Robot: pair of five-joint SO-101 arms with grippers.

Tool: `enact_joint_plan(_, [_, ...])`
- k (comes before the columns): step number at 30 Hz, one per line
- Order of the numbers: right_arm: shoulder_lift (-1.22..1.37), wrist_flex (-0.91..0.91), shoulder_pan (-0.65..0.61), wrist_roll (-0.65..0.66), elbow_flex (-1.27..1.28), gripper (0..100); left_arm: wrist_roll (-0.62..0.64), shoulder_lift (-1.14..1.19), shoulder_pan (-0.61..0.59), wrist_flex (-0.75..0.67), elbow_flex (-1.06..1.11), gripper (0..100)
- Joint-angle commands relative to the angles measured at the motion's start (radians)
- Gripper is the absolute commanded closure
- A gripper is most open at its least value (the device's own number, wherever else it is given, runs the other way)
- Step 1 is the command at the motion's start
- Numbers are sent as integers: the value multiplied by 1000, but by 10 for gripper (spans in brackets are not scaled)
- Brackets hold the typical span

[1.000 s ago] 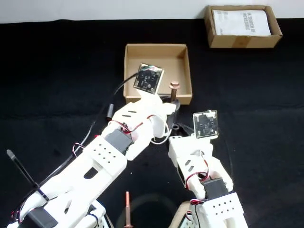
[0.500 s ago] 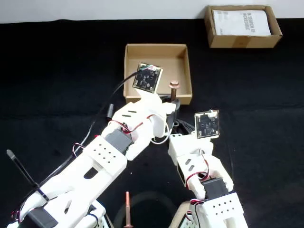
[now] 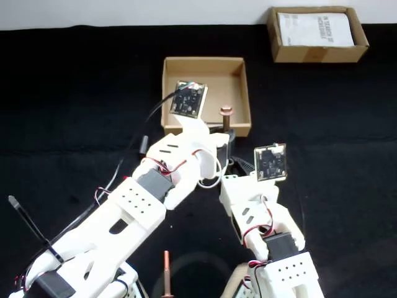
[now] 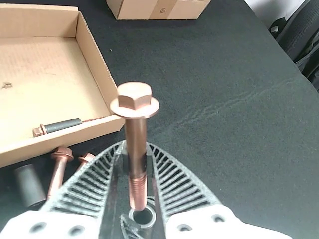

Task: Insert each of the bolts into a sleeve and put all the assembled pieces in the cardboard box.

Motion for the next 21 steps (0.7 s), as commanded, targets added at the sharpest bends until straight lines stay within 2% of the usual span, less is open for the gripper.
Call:
enact_joint_plan(1, [-10, -48, -5, -8, -8, 991, 9, -41, 13, 21, -8, 991])
enact_joint_plan(21, [-10, -51, -2, -8, -15, 991, 0, 38, 61, 51, -12, 991])
